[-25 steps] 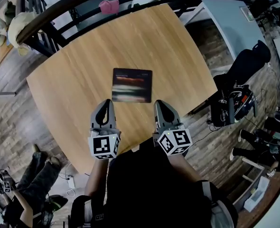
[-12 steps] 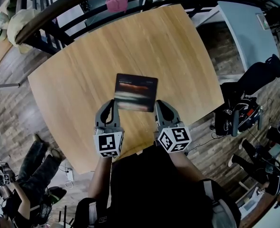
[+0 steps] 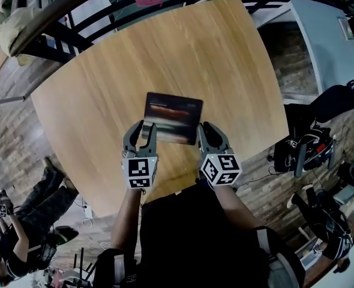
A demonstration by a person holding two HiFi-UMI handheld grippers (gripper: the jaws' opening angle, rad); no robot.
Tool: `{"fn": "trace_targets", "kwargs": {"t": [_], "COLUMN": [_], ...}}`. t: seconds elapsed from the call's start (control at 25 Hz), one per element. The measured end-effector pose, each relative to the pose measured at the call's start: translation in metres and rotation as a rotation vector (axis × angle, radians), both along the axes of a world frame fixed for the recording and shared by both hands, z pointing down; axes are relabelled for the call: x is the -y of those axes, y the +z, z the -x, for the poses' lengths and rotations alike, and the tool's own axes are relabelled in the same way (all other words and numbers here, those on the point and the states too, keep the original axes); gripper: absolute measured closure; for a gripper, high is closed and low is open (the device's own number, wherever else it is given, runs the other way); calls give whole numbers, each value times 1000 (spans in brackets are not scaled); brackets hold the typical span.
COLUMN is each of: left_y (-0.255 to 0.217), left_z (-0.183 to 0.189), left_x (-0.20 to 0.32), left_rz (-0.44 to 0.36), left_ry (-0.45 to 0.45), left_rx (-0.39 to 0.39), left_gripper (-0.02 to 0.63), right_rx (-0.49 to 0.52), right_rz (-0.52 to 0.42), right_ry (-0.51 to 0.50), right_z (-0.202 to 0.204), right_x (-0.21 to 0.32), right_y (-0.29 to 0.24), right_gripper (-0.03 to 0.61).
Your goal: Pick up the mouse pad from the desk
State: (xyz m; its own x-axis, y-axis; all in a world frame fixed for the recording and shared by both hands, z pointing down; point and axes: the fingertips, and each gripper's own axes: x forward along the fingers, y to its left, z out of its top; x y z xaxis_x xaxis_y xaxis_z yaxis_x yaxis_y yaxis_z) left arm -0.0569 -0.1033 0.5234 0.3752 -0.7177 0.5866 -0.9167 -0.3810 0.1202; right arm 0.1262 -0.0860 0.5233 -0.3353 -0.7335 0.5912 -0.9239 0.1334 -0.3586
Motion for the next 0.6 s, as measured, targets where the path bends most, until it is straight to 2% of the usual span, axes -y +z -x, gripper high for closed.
{"fn": "trace_targets", "kwargs": {"t": [0.08, 0.32, 0.6], "left_y": [18, 74, 130], "left_z": [-2, -5, -5], "left_x": [2, 5, 7], "left_rz": [42, 176, 303], "left_ry": [9, 27, 34], "left_rx": [14, 17, 26], "left_gripper": [428, 380, 356], "right_rx": [-8, -26, -38], "right_rz": [43, 193, 335], "right_ry": [0, -20, -35], "right_z": [-4, -7, -10], "right_x": [2, 3, -2], "right_y": [18, 80, 136], "right_gripper": [451, 397, 379]}}
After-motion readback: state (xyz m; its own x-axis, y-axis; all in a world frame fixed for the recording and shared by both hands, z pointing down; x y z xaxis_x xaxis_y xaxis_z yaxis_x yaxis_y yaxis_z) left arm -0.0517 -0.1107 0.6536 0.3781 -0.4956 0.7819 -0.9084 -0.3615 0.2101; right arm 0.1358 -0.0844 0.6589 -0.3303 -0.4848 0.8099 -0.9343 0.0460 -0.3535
